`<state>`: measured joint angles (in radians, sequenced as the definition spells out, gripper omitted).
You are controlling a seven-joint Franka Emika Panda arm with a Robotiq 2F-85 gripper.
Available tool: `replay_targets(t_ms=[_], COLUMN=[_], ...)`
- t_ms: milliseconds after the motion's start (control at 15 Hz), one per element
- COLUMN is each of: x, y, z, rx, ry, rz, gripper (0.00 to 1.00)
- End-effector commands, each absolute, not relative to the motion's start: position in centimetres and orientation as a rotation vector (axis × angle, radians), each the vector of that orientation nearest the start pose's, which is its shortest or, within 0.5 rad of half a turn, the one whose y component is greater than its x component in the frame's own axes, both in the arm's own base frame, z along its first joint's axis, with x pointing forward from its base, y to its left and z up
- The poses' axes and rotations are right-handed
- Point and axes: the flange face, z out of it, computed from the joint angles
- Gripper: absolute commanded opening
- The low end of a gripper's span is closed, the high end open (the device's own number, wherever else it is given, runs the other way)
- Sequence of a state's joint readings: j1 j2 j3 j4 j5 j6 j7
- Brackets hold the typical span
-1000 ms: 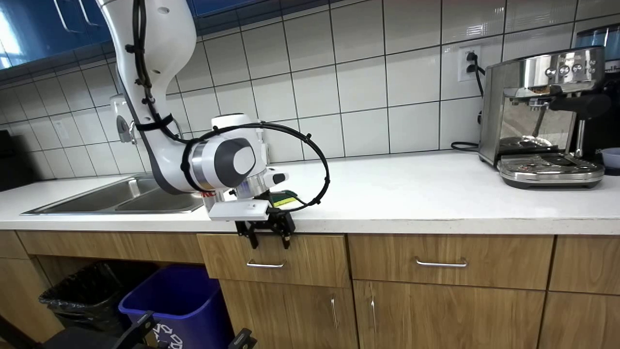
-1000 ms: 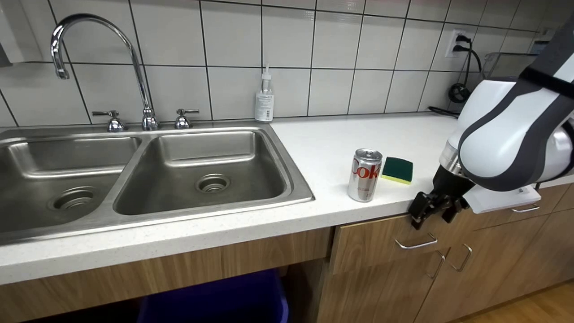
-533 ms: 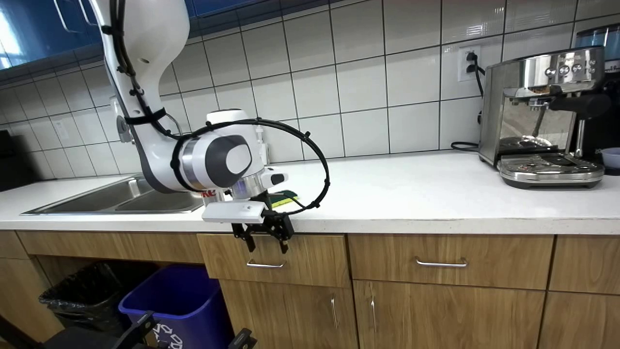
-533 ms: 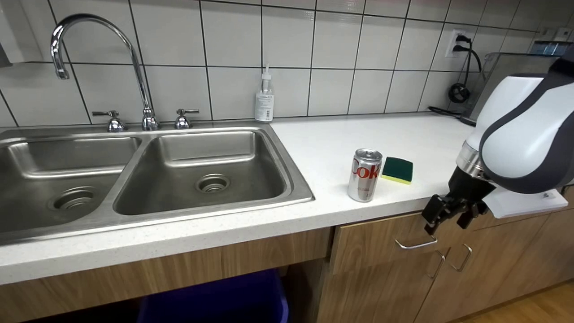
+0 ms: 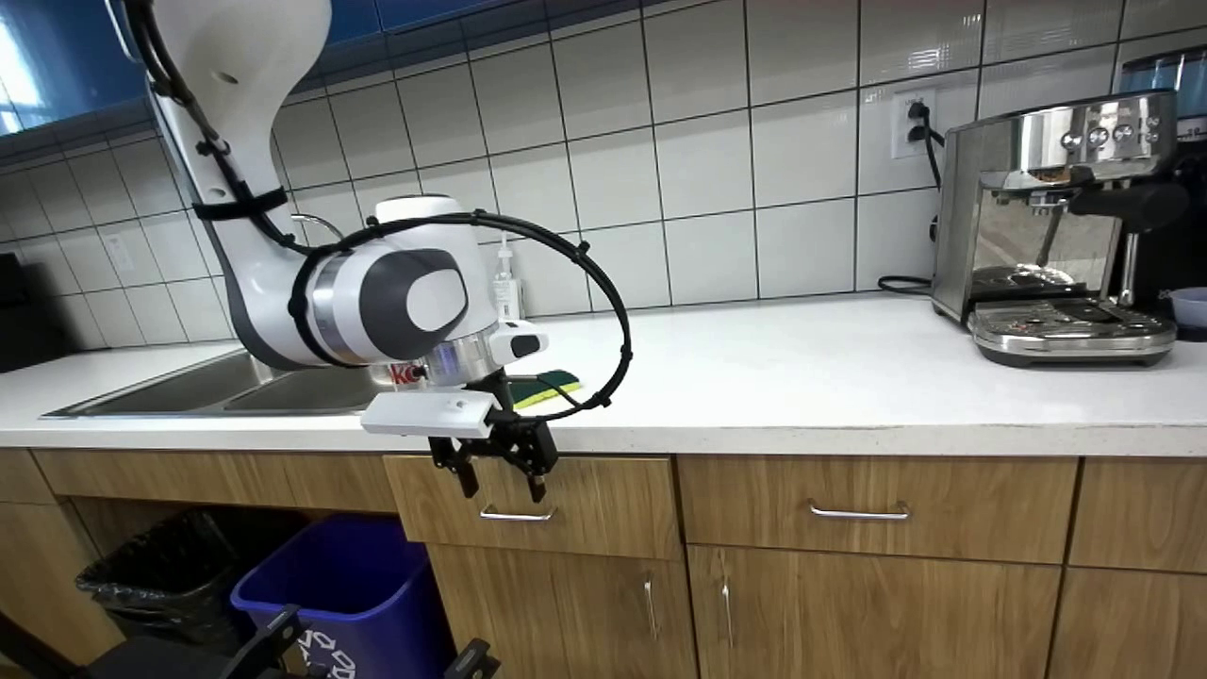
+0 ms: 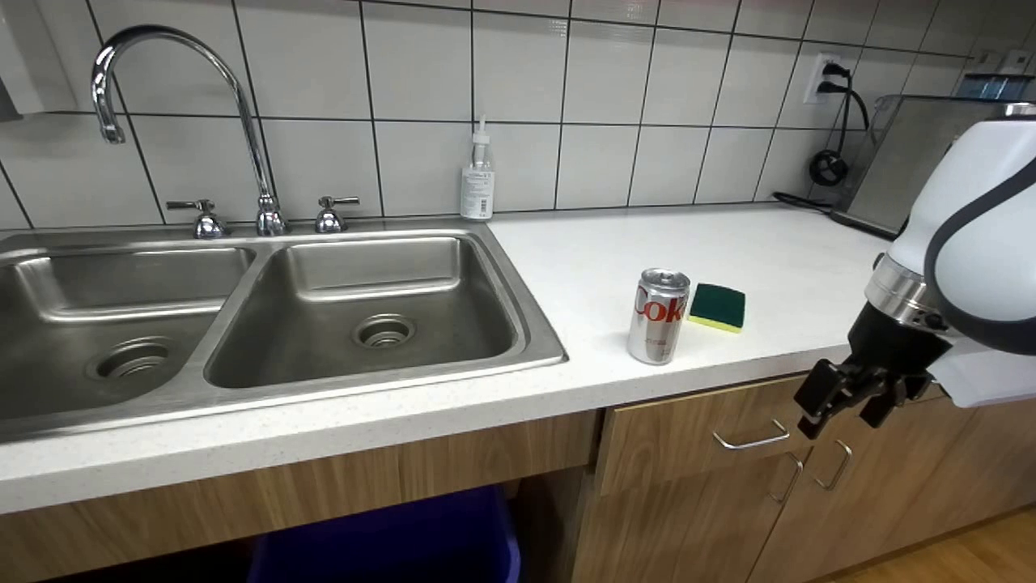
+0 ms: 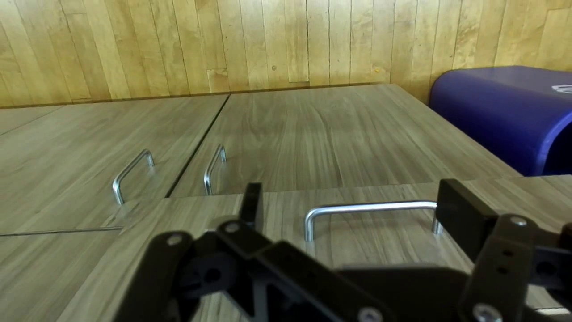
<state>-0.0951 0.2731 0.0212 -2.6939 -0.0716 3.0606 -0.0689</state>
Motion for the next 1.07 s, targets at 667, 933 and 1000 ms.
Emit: replay_targets(t_ms=[667,933,1000], x=[39.2,39.6,39.7], y=[-2.4,-2.3,-2.4], z=[22.7,25.4,25.9], rx=[-3.166,-3.183,-3.187], ry=[-0.193,-0.186,-0.162], rz=[-0.135,-0.158,-0.171], gripper=[1.00,1.00,1.00])
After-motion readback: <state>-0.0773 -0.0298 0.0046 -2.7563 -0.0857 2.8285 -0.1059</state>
